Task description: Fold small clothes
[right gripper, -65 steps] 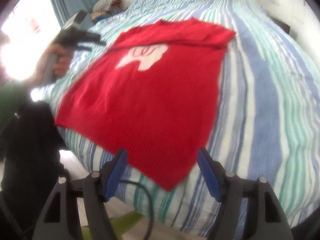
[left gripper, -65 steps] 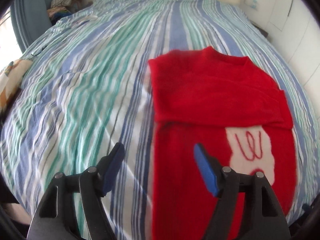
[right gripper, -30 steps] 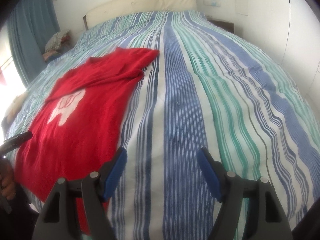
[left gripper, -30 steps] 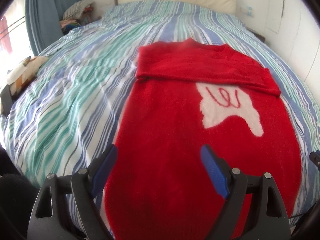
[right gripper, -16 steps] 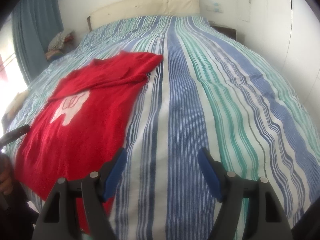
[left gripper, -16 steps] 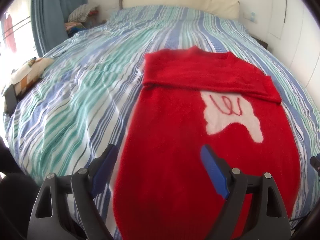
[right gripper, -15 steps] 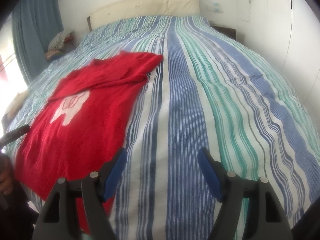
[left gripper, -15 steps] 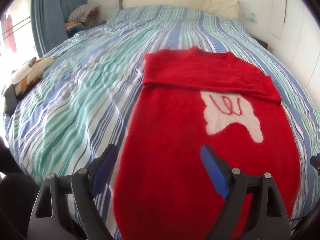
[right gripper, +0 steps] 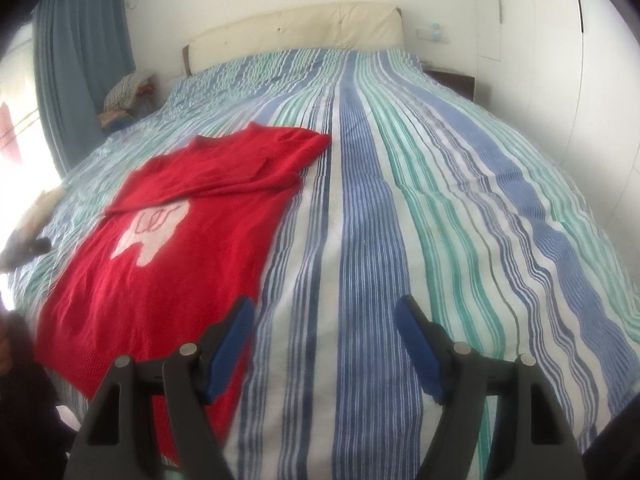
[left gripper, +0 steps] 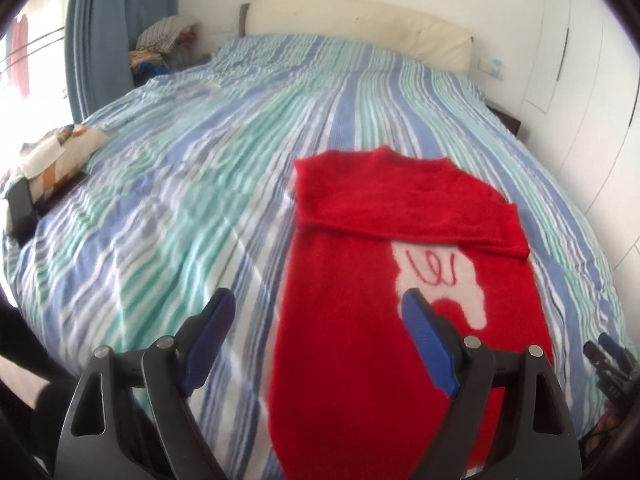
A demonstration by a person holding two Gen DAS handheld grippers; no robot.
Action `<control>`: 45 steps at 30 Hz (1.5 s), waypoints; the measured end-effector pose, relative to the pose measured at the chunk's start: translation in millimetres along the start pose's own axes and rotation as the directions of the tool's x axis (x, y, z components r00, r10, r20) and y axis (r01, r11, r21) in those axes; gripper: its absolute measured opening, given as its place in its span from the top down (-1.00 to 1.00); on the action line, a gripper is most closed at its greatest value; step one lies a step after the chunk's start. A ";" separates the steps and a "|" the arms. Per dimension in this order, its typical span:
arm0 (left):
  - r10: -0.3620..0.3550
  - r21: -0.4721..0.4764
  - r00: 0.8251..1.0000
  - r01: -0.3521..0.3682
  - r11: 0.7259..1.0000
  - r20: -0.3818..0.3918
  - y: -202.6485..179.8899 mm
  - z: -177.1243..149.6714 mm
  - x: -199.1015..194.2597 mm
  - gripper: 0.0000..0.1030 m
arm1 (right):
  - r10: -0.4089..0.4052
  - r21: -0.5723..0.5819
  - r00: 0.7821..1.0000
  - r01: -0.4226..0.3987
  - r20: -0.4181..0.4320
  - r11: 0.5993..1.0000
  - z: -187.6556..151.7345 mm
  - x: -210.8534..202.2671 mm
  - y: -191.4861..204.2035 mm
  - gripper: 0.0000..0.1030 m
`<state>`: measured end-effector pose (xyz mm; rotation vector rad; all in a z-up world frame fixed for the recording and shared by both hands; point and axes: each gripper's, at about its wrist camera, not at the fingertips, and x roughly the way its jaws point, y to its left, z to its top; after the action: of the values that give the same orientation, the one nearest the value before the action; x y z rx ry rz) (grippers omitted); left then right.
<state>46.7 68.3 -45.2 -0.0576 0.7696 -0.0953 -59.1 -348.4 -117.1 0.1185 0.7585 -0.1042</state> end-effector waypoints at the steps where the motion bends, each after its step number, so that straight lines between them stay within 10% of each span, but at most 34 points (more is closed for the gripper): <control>1: 0.004 0.018 1.000 -0.004 1.000 0.017 7.7 11.6 -9.6 -0.73 | -0.002 -0.010 1.000 0.002 0.001 1.000 1.2 -1.1 0.4 -0.41; 9: 0.047 0.169 0.966 -0.004 0.986 -0.253 37.2 15.9 -23.4 -0.88 | 0.146 0.013 0.982 -0.145 -0.122 0.989 8.5 -4.0 5.8 -0.41; 17: -0.156 0.047 0.914 0.187 0.981 -0.375 -43.1 -76.9 20.5 -0.86 | 0.369 -0.023 0.881 -0.393 -0.295 0.919 6.9 -21.4 60.1 -0.41; 22: 0.118 0.337 0.872 0.056 0.940 -0.475 -83.3 -123.6 60.1 -0.85 | 0.387 -0.084 0.846 -0.444 -0.367 0.892 -13.8 4.4 92.3 -0.41; 25: 0.103 0.311 0.857 0.069 0.948 -0.505 -68.1 -127.2 49.0 -0.86 | 0.307 -0.065 0.800 -0.394 -0.515 0.917 -48.4 39.1 92.6 -0.39; 29: 0.180 0.351 0.866 -0.006 0.936 -0.467 -46.0 -114.5 18.9 -0.83 | 0.279 -0.060 0.794 -0.367 -0.540 0.928 -62.7 26.0 80.4 -0.32; 34: 0.025 0.090 0.877 0.021 0.996 -0.480 8.0 -88.8 -6.7 -0.84 | 0.335 0.059 0.786 -0.358 -0.519 0.932 -58.4 -2.0 54.0 -0.32; 39: -0.035 -0.011 0.831 0.035 0.999 -0.555 19.7 -102.2 15.3 -0.79 | 0.365 0.113 0.808 -0.355 -0.463 0.928 -48.2 -9.9 35.1 -0.32; 45: -0.092 -0.075 0.791 0.059 0.995 -0.604 14.7 -123.4 30.0 -0.16 | 0.461 0.235 0.760 -0.397 -0.458 0.887 -45.0 2.3 27.4 -0.32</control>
<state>-16.9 77.5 -155.7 -0.1113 1.4227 -0.1746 -84.2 -314.9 -149.2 0.4524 1.2333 0.3393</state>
